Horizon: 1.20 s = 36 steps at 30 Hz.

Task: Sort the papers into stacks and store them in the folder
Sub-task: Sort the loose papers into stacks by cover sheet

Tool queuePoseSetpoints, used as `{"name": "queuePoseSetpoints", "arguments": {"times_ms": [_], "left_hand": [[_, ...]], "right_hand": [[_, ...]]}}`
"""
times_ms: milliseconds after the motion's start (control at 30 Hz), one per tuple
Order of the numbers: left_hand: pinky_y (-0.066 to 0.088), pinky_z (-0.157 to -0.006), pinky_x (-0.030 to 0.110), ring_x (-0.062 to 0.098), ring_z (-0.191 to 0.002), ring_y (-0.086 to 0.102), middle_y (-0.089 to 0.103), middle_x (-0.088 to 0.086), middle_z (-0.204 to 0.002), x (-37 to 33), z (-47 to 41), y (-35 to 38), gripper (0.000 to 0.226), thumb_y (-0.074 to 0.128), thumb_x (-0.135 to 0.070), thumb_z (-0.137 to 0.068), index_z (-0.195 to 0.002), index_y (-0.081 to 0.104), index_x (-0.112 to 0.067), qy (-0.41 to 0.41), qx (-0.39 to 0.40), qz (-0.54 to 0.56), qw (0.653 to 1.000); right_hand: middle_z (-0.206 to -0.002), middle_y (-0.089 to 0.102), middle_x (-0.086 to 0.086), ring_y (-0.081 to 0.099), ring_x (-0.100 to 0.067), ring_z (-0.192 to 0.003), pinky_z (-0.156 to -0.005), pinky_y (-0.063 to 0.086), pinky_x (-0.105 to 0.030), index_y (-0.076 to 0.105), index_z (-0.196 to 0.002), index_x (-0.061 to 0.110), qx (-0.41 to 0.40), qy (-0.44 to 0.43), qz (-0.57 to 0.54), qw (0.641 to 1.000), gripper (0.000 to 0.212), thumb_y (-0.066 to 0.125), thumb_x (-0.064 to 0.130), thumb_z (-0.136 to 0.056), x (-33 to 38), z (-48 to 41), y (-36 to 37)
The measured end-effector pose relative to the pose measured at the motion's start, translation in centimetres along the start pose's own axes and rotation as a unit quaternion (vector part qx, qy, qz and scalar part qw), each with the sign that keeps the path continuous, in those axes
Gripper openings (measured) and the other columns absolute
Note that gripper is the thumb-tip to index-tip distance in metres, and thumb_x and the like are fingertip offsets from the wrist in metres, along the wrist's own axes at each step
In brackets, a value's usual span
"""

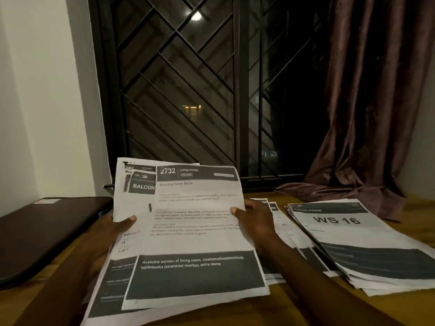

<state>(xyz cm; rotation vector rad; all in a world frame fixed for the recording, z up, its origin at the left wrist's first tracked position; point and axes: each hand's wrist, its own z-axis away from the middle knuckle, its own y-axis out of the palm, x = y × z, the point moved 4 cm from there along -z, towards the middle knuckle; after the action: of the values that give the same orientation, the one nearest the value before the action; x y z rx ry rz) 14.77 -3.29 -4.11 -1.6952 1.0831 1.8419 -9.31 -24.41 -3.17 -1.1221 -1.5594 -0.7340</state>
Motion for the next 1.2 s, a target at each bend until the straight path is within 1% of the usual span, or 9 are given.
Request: {"name": "queuePoseSetpoints", "arguments": {"times_ms": [233,400,567,667,733,800,933,1100,1200], "left_hand": [[0.058,-0.071,0.056,0.042,-0.105,0.064,0.068,0.023,-0.116,-1.4,0.6,-2.9,0.041,0.053,-0.009,-0.094,-0.135,0.053,-0.006,0.005,-0.063,0.057,0.996],[0.052,-0.041,0.019,0.005,-0.048,0.067,0.070,-0.004,-0.056,-2.4,1.1,-3.3,0.043,0.038,-0.015,-0.103,-0.144,0.040,-0.003,0.046,-0.098,0.082,0.991],[0.061,-0.061,0.043,0.028,-0.077,0.074,0.068,0.019,-0.114,-1.1,0.1,-2.1,0.037,0.050,-0.011,-0.098,-0.134,0.053,-0.006,0.025,-0.075,0.015,0.997],[0.051,-0.091,0.060,0.042,-0.104,0.066,0.064,0.024,-0.122,-0.4,-0.2,0.7,0.035,0.054,-0.005,-0.096,-0.131,0.056,-0.005,0.034,-0.040,-0.015,0.999],[0.043,-0.098,0.065,0.044,-0.108,0.064,0.067,0.020,-0.120,0.0,-0.3,1.7,0.037,0.058,-0.008,-0.094,-0.131,0.056,-0.008,0.033,-0.024,-0.039,0.998],[0.044,-0.097,0.066,0.044,-0.107,0.065,0.068,0.018,-0.120,0.3,-0.2,2.1,0.039,0.061,-0.011,-0.092,-0.130,0.056,-0.011,0.029,-0.019,-0.037,0.999],[0.050,-0.089,0.064,0.042,-0.105,0.066,0.070,0.017,-0.116,0.4,0.9,3.5,0.033,0.058,-0.014,-0.093,-0.126,0.058,-0.011,0.014,0.006,-0.008,1.000],[0.055,-0.080,0.058,0.040,-0.102,0.068,0.069,0.019,-0.117,0.6,1.4,4.3,0.032,0.053,-0.012,-0.095,-0.127,0.057,-0.008,0.017,0.034,0.025,0.999],[0.061,-0.068,0.048,0.033,-0.082,0.074,0.070,0.023,-0.109,0.6,1.4,4.2,0.028,0.050,-0.007,-0.097,-0.124,0.056,-0.001,0.014,0.022,0.010,1.000]], "right_hand": [[-0.091,0.069,-0.001,0.056,-0.003,-0.066,-0.050,0.038,-0.001,0.071,-0.098,0.008,-0.064,-0.073,0.183,0.978,0.022,0.076,0.007,-0.077,0.3,-2.7,-8.4],[-0.107,0.070,-0.003,0.059,-0.013,-0.084,-0.066,0.038,-0.019,0.067,-0.113,0.009,-0.020,-0.077,0.318,0.945,0.036,0.075,0.010,-0.078,-0.2,-3.6,-10.2],[-0.123,0.060,-0.012,0.056,-0.029,-0.111,-0.089,0.043,-0.030,0.055,-0.123,0.008,-0.034,-0.075,0.455,0.887,0.058,0.080,0.026,-0.074,-0.7,-3.3,-8.7],[-0.111,0.064,-0.009,0.061,-0.022,-0.094,-0.075,0.046,-0.028,0.056,-0.118,0.010,-0.047,-0.093,0.328,0.939,0.046,0.065,0.043,-0.086,2.0,-1.9,-6.6],[-0.104,0.067,-0.004,0.063,-0.015,-0.085,-0.067,0.048,-0.025,0.059,-0.111,0.016,0.069,-0.002,0.158,0.985,0.047,0.048,0.057,-0.090,3.1,0.0,-3.4],[-0.106,0.065,0.000,0.063,-0.017,-0.091,-0.064,0.048,-0.024,0.058,-0.113,0.019,0.145,0.050,0.123,0.981,0.049,0.051,0.060,-0.087,2.9,1.5,-0.7],[-0.110,0.061,0.002,0.058,-0.016,-0.096,-0.069,0.046,-0.026,0.055,-0.108,0.021,0.069,0.018,0.131,0.989,0.043,0.080,0.029,-0.075,2.6,1.3,-0.5],[-0.105,0.060,-0.001,0.057,-0.021,-0.100,-0.079,0.041,-0.028,0.062,-0.114,0.011,0.029,-0.001,0.160,0.987,0.025,0.062,0.022,-0.091,2.1,0.2,-2.3],[-0.091,0.064,-0.007,0.061,-0.019,-0.079,-0.068,0.044,-0.024,0.067,-0.096,0.008,-0.019,0.012,0.162,0.986,0.014,0.056,0.016,-0.095,2.0,-1.4,-4.2]]}}
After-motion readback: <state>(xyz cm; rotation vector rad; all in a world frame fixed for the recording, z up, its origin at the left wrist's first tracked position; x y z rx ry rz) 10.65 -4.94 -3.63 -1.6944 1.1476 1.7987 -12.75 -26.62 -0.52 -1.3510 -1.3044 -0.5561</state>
